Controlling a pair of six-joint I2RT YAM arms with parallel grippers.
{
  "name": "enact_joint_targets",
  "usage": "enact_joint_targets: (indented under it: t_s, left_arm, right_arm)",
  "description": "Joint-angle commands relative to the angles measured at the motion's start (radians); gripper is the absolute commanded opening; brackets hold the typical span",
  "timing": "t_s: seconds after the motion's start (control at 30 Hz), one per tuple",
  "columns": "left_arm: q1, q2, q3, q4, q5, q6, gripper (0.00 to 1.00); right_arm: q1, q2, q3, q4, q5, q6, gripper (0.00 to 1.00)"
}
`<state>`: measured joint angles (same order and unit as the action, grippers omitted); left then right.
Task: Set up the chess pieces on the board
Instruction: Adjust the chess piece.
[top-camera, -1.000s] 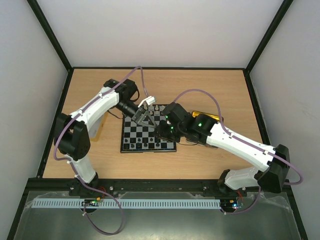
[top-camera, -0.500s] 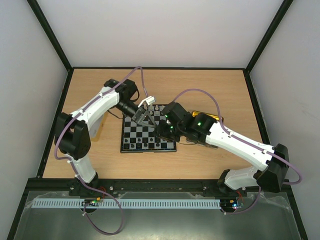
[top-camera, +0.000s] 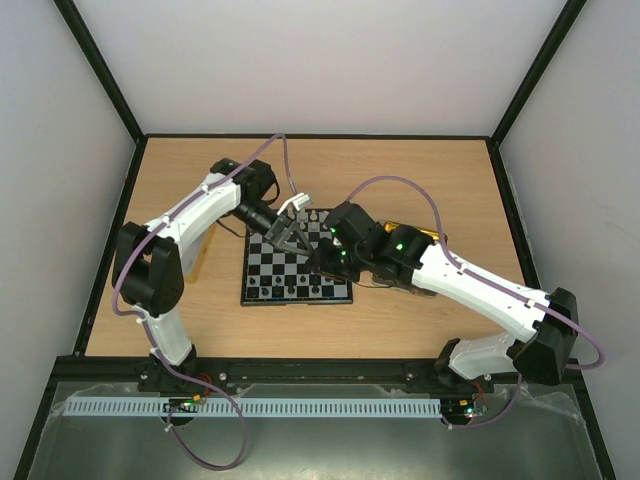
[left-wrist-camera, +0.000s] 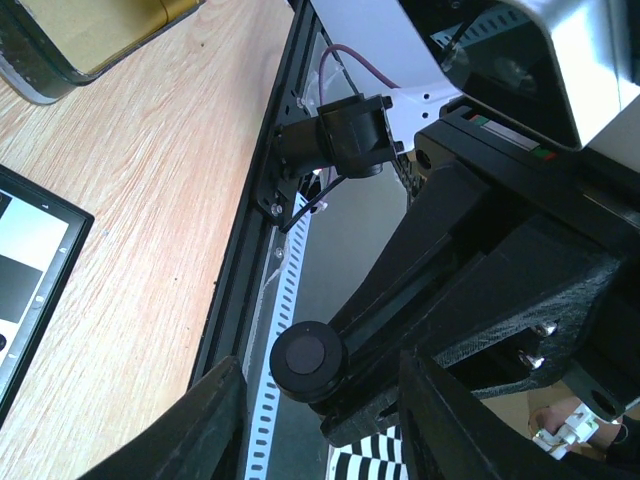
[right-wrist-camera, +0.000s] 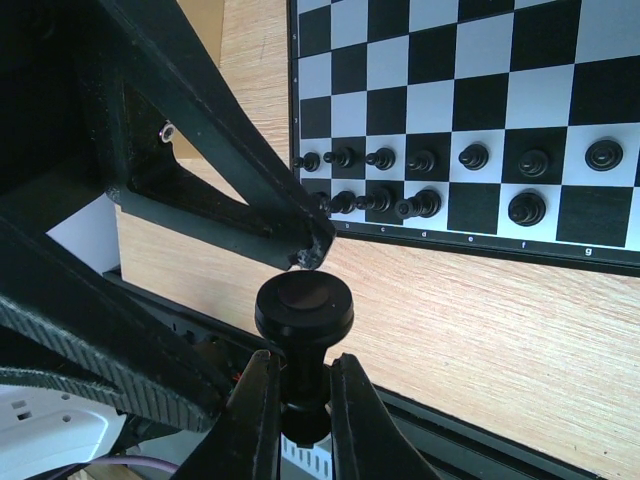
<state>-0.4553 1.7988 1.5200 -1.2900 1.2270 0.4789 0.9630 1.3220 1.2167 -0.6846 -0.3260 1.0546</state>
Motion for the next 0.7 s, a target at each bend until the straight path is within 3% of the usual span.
enact_joint_targets:
  t_s: [0.0,0.2,0.67]
  left_arm:
    - [-0.003,0.019,0.005,-0.011,0.011,0.012,0.40]
    - [-0.002,0.028,0.008,-0.011,0.013,0.012,0.33]
    - [-0.002,0.046,0.013,-0.011,0.016,0.013,0.30]
  right_arm:
    - [-0.003,-0.005,0.023,0.009,0.004,-0.013,0.02]
    - [-0.003,-0.003,0.020,0.018,-0.002,-0.015,0.02]
    - [-0.008,0.019,0.017,0.034,-0.019,-0.030,0.02]
